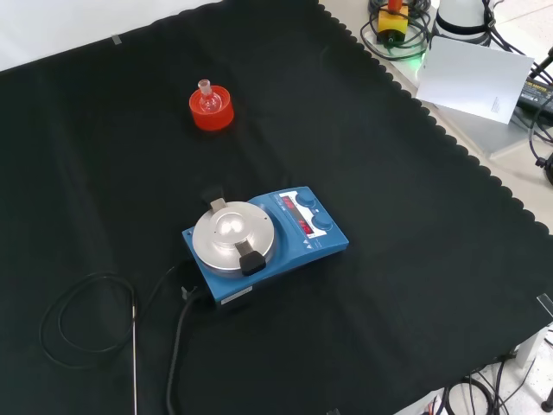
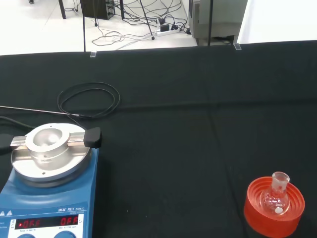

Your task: Pick up the round-bottom flask.

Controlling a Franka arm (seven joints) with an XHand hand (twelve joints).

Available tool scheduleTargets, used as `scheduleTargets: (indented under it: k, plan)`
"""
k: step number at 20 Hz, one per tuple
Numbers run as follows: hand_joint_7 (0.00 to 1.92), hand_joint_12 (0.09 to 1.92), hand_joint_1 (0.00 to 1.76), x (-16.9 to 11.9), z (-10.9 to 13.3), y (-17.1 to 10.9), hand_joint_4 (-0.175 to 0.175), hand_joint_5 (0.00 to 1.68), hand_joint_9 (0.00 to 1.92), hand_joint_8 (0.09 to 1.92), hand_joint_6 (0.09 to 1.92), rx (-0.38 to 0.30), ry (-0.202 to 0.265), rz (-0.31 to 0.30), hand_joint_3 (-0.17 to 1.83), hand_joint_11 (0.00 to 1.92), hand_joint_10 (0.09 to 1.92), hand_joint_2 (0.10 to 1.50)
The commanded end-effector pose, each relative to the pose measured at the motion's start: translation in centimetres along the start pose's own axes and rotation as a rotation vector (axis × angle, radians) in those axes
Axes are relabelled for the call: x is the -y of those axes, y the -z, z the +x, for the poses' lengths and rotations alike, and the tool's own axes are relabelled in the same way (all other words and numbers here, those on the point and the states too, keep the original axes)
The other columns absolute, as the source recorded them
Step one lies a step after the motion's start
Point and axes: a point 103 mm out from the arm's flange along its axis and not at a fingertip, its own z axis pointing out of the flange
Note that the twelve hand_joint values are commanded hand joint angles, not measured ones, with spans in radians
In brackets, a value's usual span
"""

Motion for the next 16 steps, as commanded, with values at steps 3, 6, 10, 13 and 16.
scheduleTargets:
  k: [3,6,10,13,16]
  plan:
    - [0.21,1.38,0.17,0.1,-0.2,0.0,-0.009,0.42,0.32,0.65,0.17,0.008,-0.005,-0.008,0.46,0.10,0.69,1.20]
    - [0.17,1.38,0.11,0.2,-0.3,0.0,-0.008,0.42,0.28,0.59,0.17,0.002,-0.004,-0.007,0.33,0.04,0.64,1.28]
    - [0.16,1.38,0.10,0.0,-0.8,-0.3,-0.007,0.42,0.27,0.59,0.17,0.001,-0.016,0.002,0.31,0.04,0.63,1.29]
    - [0.16,1.38,0.10,-0.4,-1.4,-0.7,-0.007,0.42,0.27,0.58,0.17,0.003,-0.034,0.010,0.30,0.04,0.63,1.29]
    - [0.16,1.39,0.11,-1.1,-2.5,-1.5,-0.007,0.42,0.27,0.58,0.17,0.003,-0.057,0.021,0.29,0.03,0.63,1.29]
